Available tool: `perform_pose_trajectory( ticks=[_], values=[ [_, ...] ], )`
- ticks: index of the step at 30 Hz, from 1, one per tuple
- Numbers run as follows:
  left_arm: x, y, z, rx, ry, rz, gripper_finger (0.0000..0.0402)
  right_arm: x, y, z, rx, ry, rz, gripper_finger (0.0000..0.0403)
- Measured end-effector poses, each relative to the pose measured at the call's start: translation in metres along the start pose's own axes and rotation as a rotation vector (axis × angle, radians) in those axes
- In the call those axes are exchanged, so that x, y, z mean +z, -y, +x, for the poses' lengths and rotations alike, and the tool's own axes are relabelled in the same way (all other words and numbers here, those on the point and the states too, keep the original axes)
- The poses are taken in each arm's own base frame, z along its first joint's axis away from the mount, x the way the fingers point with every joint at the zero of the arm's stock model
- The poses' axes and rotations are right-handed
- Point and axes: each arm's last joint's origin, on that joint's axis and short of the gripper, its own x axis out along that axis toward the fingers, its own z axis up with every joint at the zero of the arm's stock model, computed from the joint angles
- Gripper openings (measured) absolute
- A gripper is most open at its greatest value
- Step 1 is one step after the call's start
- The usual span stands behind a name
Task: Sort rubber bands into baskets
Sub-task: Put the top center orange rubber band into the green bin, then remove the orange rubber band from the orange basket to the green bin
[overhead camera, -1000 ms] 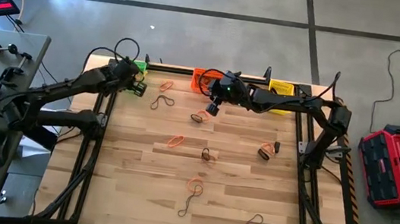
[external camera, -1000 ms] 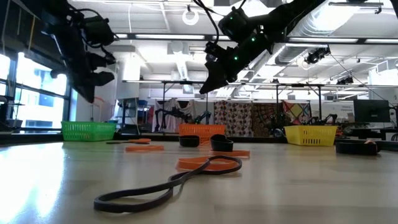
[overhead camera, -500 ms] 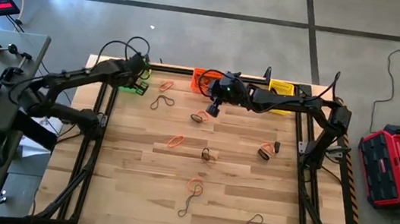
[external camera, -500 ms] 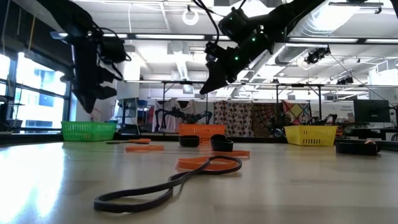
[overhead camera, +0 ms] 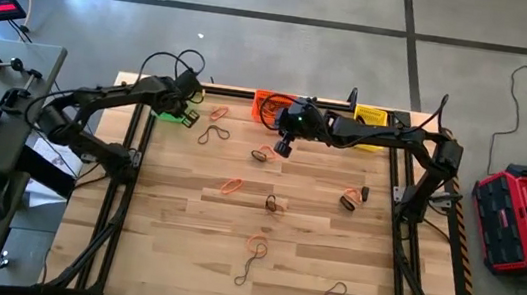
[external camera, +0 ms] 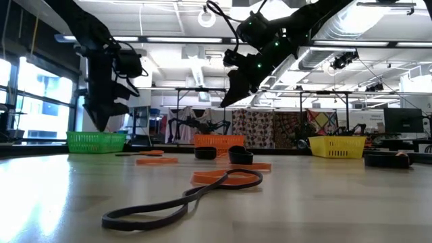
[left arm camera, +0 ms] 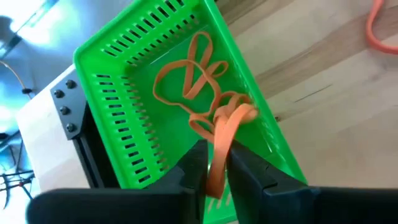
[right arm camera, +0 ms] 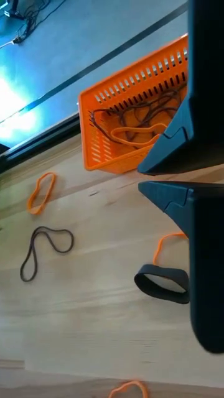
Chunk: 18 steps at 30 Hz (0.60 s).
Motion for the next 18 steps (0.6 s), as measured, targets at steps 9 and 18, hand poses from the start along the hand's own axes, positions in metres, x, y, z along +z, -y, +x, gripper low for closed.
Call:
perform_pose_trajectory(
  ticks=[9, 18],
  values=[
    [-0.001, -0.003, -0.006, 0.006, 0.023, 0.001, 0.0101, -0.001, 0.0, 0.0, 0.003, -0.012, -0.002, 0.0041],
    [-0.001, -0.009, -0.018, 0.003, 0.078, 0.016, 0.01, -0.006, 0.01, 0.001, -0.012, -0.044, 0.024, 0.006]
  ],
)
